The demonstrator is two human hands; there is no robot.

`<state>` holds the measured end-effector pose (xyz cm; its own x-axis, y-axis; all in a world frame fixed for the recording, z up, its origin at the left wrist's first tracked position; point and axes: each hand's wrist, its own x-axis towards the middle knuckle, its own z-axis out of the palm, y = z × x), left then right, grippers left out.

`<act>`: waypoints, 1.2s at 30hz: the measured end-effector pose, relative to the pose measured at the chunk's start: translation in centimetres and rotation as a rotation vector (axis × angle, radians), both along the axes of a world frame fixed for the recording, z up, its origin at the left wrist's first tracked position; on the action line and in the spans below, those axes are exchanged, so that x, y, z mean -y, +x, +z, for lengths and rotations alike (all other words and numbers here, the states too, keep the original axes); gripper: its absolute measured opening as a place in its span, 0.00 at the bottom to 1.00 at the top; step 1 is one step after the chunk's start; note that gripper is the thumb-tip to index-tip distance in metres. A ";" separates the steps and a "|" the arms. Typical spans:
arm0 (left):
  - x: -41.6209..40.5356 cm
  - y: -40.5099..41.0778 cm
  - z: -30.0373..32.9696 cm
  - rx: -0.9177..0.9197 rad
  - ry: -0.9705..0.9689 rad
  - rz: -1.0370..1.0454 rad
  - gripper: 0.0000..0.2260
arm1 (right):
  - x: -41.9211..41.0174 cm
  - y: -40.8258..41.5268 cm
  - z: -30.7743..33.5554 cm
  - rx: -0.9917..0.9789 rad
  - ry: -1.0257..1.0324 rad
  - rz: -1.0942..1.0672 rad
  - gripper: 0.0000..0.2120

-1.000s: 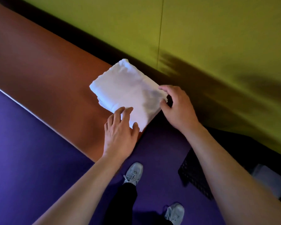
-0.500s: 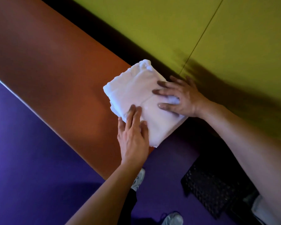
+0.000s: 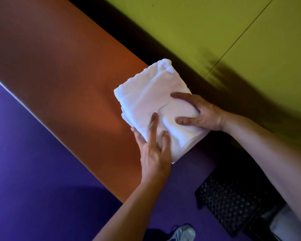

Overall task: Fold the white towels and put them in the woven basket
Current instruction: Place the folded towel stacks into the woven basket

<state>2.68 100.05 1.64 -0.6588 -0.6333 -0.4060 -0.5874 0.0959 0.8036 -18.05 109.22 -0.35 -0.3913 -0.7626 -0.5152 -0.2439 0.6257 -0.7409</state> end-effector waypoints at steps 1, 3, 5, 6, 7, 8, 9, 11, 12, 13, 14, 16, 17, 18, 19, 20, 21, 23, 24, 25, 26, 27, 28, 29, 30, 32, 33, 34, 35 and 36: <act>0.2 -0.1 -0.1 -0.052 0.052 0.018 0.24 | 0.1 -0.2 0.0 0.007 0.011 0.005 0.39; 0.7 -0.5 -0.7 -0.119 0.123 0.066 0.25 | 0.3 -0.5 0.1 0.020 0.026 0.007 0.38; 1.2 -0.8 -1.1 -0.151 0.185 0.096 0.25 | 0.3 -0.4 0.1 0.007 0.028 -0.020 0.39; 1.5 -0.7 -1.2 -0.155 0.186 0.094 0.26 | 0.3 0.0 0.1 0.001 0.031 -0.037 0.40; 1.9 -0.6 -1.2 -0.153 0.167 0.079 0.26 | 0.3 0.6 0.2 0.000 0.030 -0.059 0.40; 2.6 -0.4 -1.2 -0.153 0.147 0.051 0.27 | 0.1 1.2 0.3 0.004 0.017 -0.090 0.41; 3.3 -0.3 -1.2 -0.164 0.141 0.014 0.27 | -0.2 1.9 0.4 0.020 -0.010 -0.138 0.41; 5.3 0.3 -1.3 -0.168 0.144 -0.089 0.26 | -1.1 3.9 0.6 0.101 -0.112 -0.253 0.40; 6.5 1.0 -1.3 -0.156 0.144 -0.159 0.26 | -1.6 5.4 0.7 0.154 -0.167 -0.312 0.39; 7.6 1.6 -1.4 -0.135 0.133 -0.241 0.26 | -2.2 7.2 0.7 0.190 -0.202 -0.368 0.39; 8.6 2.2 -1.5 -0.108 0.110 -0.331 0.27 | -2.7 9.1 0.6 0.200 -0.218 -0.416 0.40; 10.2 3.0 -1.8 -0.059 0.056 -0.480 0.29 | -3.0 12.4 0.0 0.153 -0.183 -0.480 0.42; 10.7 3.0 -1.9 -0.049 0.042 -0.524 0.29 | -2.7 13.3 -0.3 0.123 -0.156 -0.513 0.43; 11.0 2.8 -2.1 -0.050 0.039 -0.556 0.30 | -2.5 13.6 -0.5 0.103 -0.137 -0.545 0.44; 11.2 2.5 -2.3 -0.051 0.043 -0.577 0.30 | -2.3 13.6 -0.8 0.100 -0.125 -0.572 0.44; 11.3 2.3 -2.3 -0.048 0.048 -0.589 0.31 | -2.0 13.5 -0.9 0.103 -0.123 -0.592 0.45; 11.3 2.1 -2.3 -0.049 0.052 -0.588 0.31 | -1.8 13.5 -0.9 0.102 -0.136 -0.610 0.45; 11.1 2.0 -2.3 -0.058 0.064 -0.551 0.31 | -1.5 13.8 -1.1 0.104 -0.179 -0.650 0.44; 10.7 2.1 -2.4 -0.063 0.077 -0.521 0.31 | -1.4 14.1 -1.1 0.104 -0.190 -0.676 0.43; 10.3 2.1 -2.4 -0.077 0.090 -0.490 0.31 | -1.5 14.4 -1.1 0.102 -0.201 -0.703 0.42; 9.9 2.1 -2.5 -0.098 0.096 -0.458 0.30 | -1.5 14.5 -1.1 0.108 -0.217 -0.727 0.41; 9.7 2.0 -2.6 -0.121 0.091 -0.429 0.30 | -1.5 14.5 -1.2 0.125 -0.245 -0.747 0.41; 9.5 1.9 -2.8 -0.139 0.080 -0.407 0.29 | -1.5 14.5 -1.2 0.143 -0.284 -0.763 0.40; 9.5 1.9 -2.9 -0.154 0.071 -0.394 0.29 | -1.5 14.4 -1.2 0.160 -0.327 -0.779 0.39; 9.4 1.8 -3.0 -0.162 0.065 -0.385 0.29 | -1.4 14.4 -1.1 0.172 -0.365 -0.795 0.39; 9.3 1.8 -2.9 -0.167 0.064 -0.371 0.28 | -1.4 14.9 -0.6 0.173 -0.420 -0.832 0.39; 9.1 1.8 -2.6 -0.173 0.067 -0.373 0.28 | -1.6 15.2 -0.4 0.168 -0.442 -0.849 0.38; 8.8 1.9 -2.3 -0.183 0.071 -0.386 0.28 | -2.1 15.6 0.0 0.168 -0.456 -0.862 0.38; 8.3 2.0 -1.9 -0.198 0.073 -0.407 0.28 | -2.7 16.1 0.5 0.169 -0.467 -0.876 0.38; 7.6 2.1 -1.4 -0.214 0.075 -0.427 0.28 | -3.5 16.5 0.9 0.159 -0.473 -0.892 0.38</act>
